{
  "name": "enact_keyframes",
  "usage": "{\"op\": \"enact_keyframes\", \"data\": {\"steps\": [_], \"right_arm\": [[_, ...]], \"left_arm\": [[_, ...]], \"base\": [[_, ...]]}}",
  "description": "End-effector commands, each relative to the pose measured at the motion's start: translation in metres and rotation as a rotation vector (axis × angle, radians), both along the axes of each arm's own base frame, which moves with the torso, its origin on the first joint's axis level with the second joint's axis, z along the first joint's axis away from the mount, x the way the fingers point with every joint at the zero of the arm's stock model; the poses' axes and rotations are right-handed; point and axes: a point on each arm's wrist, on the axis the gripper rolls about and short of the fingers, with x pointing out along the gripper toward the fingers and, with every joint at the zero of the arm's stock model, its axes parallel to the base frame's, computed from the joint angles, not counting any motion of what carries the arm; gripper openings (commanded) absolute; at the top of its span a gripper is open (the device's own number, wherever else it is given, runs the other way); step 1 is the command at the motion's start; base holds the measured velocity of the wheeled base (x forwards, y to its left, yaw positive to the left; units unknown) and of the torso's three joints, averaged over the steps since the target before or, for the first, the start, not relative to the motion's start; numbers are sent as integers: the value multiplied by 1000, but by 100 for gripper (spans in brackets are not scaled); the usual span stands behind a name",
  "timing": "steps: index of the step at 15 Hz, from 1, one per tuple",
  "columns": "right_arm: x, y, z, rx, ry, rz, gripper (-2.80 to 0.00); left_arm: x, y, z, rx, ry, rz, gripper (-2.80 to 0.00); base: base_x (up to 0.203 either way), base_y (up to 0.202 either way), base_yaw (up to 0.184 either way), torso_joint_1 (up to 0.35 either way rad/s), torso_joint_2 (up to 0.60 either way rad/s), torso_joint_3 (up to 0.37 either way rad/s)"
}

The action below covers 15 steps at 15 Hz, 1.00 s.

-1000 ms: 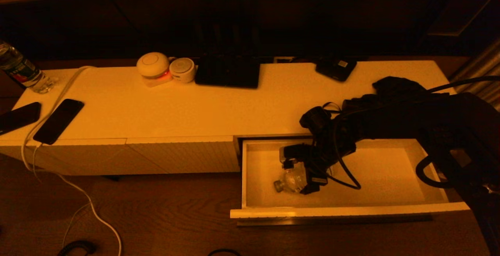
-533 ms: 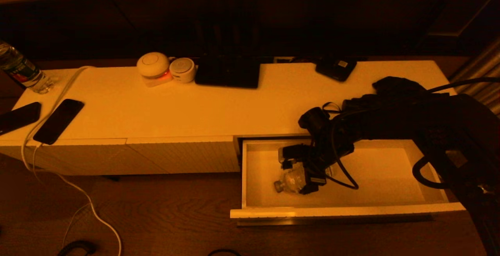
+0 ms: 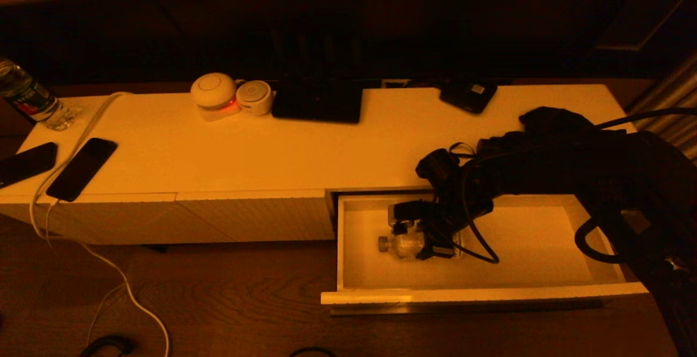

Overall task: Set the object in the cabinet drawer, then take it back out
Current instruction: Put the mineral water in the drawer

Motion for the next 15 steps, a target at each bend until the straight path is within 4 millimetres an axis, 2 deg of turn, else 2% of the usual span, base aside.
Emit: {"op": "enact_keyframes", "data": {"steps": [1,3,8,11,13,15], "right_arm": [[0,0,0,-3,2,5,-280],[-1,-1,1,-2,-1,5,-280],[-13,-9,23,10,-26,-2,-280],[-35,-24,55,45,-68,-30,-280],[-46,-34,70,59,-90,-45,-280],[-65,-46,97,83,-139,-54,-280]], "left_arm": [[0,0,0,0,0,0,-280],[0,0,0,0,0,0,-280],[0,0,0,0,0,0,-280],[0,0,0,0,0,0,-280],[0,0,0,0,0,0,-280],[0,0,0,0,0,0,-280]], "base": [[0,0,0,0,0,0],[0,0,0,0,0,0],[0,0,0,0,0,0],[0,0,0,0,0,0],[0,0,0,0,0,0],[0,0,0,0,0,0]]}}
